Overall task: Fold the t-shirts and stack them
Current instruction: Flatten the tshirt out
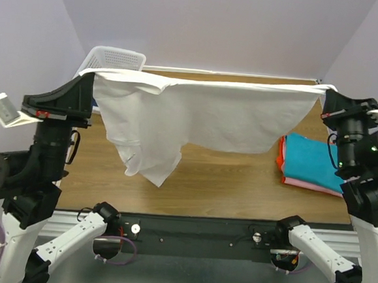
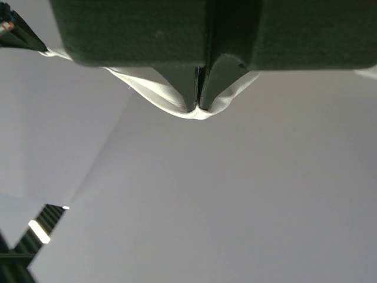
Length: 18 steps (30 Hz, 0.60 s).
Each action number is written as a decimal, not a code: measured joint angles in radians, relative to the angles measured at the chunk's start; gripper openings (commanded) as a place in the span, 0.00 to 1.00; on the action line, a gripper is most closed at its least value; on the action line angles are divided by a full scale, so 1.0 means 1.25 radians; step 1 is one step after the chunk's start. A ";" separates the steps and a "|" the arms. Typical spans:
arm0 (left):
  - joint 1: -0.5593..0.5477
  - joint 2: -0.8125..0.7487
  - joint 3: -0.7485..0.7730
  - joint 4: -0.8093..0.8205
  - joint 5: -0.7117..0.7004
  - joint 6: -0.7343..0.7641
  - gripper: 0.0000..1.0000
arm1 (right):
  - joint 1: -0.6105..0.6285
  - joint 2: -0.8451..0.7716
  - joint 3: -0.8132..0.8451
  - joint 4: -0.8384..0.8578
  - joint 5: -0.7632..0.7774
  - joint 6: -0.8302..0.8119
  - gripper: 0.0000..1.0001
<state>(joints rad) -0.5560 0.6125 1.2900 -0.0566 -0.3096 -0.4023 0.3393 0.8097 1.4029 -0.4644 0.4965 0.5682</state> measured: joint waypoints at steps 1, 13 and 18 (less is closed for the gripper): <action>0.000 0.006 0.027 0.003 0.029 0.010 0.00 | 0.000 -0.005 0.019 -0.001 -0.009 -0.005 0.01; 0.000 0.001 0.204 -0.002 0.295 0.064 0.00 | 0.000 -0.105 0.138 -0.011 -0.118 -0.037 0.01; 0.000 0.001 0.203 -0.007 0.296 0.071 0.00 | 0.000 -0.115 0.136 -0.022 -0.136 -0.037 0.01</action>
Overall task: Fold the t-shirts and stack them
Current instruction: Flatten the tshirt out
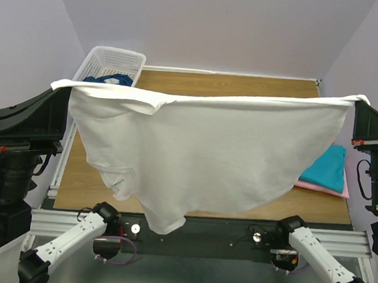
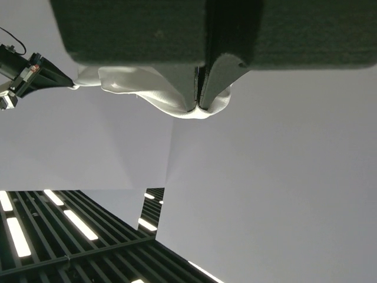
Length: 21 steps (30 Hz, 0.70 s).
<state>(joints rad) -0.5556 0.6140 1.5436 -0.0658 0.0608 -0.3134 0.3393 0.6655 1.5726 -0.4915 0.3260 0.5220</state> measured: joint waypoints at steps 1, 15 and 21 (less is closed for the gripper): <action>0.000 0.002 -0.007 -0.001 -0.010 0.003 0.00 | 0.000 0.001 -0.005 -0.001 0.001 0.000 0.01; 0.050 0.411 -0.301 0.058 -0.416 0.046 0.00 | -0.004 0.329 -0.242 0.004 0.214 0.003 0.01; 0.191 0.652 -0.416 0.144 -0.291 0.044 0.00 | -0.069 0.620 -0.306 0.039 0.200 0.007 0.01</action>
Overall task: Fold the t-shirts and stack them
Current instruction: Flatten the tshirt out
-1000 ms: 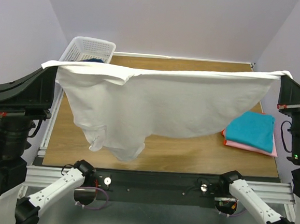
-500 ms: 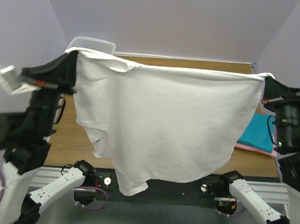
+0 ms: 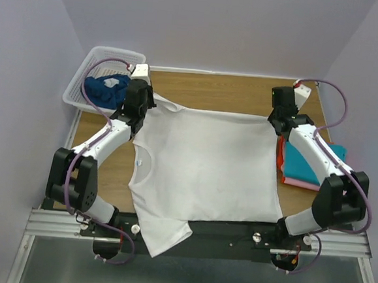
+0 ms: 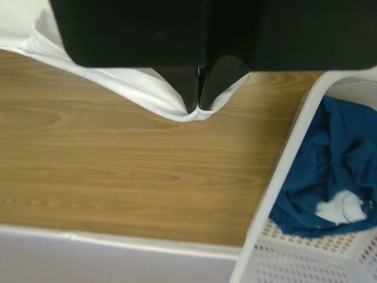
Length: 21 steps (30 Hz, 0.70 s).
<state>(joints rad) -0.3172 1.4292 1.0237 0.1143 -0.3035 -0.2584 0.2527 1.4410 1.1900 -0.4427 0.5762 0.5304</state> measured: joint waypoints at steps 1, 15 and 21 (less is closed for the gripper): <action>0.020 0.043 0.002 0.023 0.027 0.000 0.00 | -0.011 0.033 0.000 0.006 -0.006 0.000 0.01; 0.072 0.486 0.291 0.159 0.253 -0.006 0.00 | -0.132 0.450 0.234 0.085 -0.123 -0.055 0.01; 0.082 0.532 0.362 0.166 0.281 -0.019 0.00 | -0.146 0.517 0.303 0.096 -0.149 -0.072 0.01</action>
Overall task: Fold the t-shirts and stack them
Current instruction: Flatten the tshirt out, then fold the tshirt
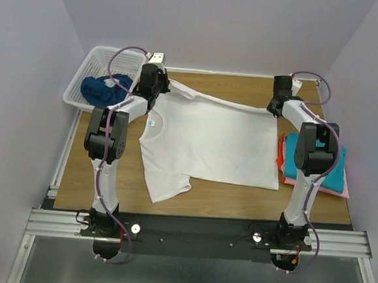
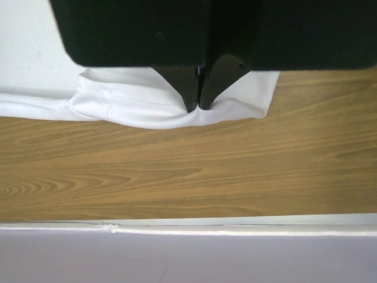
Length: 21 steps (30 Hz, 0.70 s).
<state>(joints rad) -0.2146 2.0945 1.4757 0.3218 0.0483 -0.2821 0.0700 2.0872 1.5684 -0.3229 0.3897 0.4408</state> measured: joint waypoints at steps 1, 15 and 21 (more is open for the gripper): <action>0.001 0.002 0.001 0.001 0.003 -0.002 0.00 | 0.000 0.004 0.002 0.001 -0.004 -0.003 0.01; 0.003 -0.092 -0.168 0.013 0.028 -0.057 0.00 | 0.000 -0.080 -0.089 0.006 -0.038 -0.013 0.01; 0.003 -0.190 -0.266 0.020 0.028 -0.087 0.00 | 0.000 -0.144 -0.126 0.007 -0.042 -0.013 0.01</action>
<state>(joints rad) -0.2104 1.8572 1.1439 0.3470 0.0837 -0.3908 0.0700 1.9076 1.4113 -0.3145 0.3370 0.4240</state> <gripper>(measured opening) 0.007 0.012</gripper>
